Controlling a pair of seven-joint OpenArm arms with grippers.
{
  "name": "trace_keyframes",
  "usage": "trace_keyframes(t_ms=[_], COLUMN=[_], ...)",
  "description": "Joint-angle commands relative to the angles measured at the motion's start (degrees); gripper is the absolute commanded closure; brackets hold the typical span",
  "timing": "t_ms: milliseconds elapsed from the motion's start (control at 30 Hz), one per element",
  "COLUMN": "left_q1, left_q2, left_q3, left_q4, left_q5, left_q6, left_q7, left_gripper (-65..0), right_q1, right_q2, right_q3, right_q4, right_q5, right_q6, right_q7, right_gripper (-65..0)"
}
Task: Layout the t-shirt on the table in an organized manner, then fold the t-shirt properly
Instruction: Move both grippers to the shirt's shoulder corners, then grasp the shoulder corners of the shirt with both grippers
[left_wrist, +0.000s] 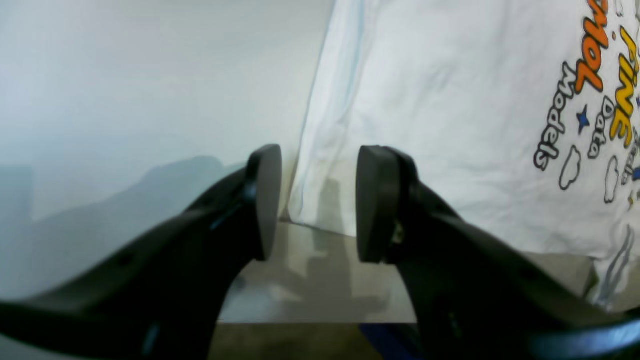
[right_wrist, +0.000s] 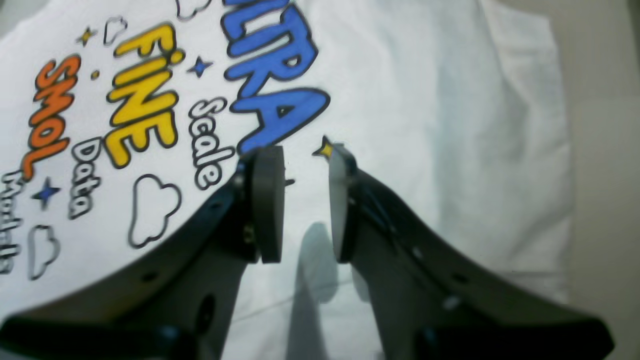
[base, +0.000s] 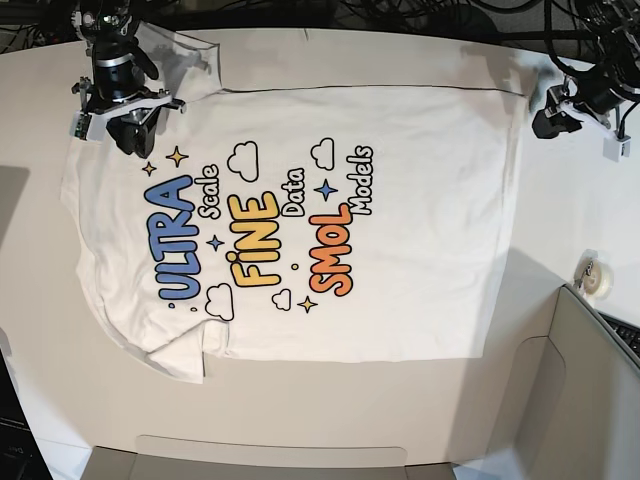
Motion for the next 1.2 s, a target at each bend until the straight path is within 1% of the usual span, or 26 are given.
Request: trace_keyframes(t_ms=[0, 133, 167, 267, 367, 600, 767, 867, 1067, 1167], left_q1=[0.01, -0.17, -0.52, -1.66, -1.66, -1.66, -1.49, 0.53, 3.52, 4.23], left_q2=[-1.22, -1.3, -1.3, -1.39, -1.39, -1.39, -1.39, -1.39, -1.39, -1.48], left_q3=[-0.29, 0.07, 1.38, 4.11, 6.57, 10.7, 11.41, 11.41, 11.49, 13.34], left_q4=[-0.81, -6.35, -7.49, -10.57, -12.59, -13.82, -13.82, -13.74, -13.65, -13.65], left_q5=[-0.88, -0.88, -0.88, -0.71, -0.62, -0.62, -0.62, -0.62, -0.62, -0.62], left_q6=[0.0, 0.0, 0.0, 0.0, 0.0, 0.0, 0.0, 0.0, 0.0, 0.0], left_q7=[-0.41, -0.59, -0.59, -2.88, -5.25, -5.95, -5.51, -5.51, -5.43, -5.43], left_gripper=[-24.8, -24.8, -24.8, -24.8, -24.7, -24.7, -24.7, -24.7, -24.7, -24.6], right_q1=[-0.83, -2.94, -3.74, -5.76, -6.9, -8.75, -9.54, -9.63, -9.54, -9.36], right_q2=[0.68, 1.65, 1.65, 1.65, 1.65, 1.65, 1.65, 1.65, 1.73, 1.73], right_q3=[0.59, 4.9, 6.39, 10.35, 13.07, 18.17, 21.07, 22.39, 22.31, 22.31], right_q4=[1.0, 0.83, 1.0, 1.18, 1.0, 0.65, -0.84, -2.34, -4.98, -5.77], right_q5=[1.45, 7.16, 9.01, 15.51, 18.85, 19.03, 18.94, 18.94, 18.94, 18.85], right_q6=[0.38, 0.47, 0.47, 0.47, 0.56, 0.56, 0.56, 0.56, 0.56, 0.56], right_q7=[1.58, 1.41, 1.41, 1.41, 1.41, 1.41, 1.41, 1.32, 1.32, 0.44], right_gripper=[-16.1, -16.1, -16.1, -16.1, -16.1, -16.1, -16.1, -16.1, -16.1, -16.1])
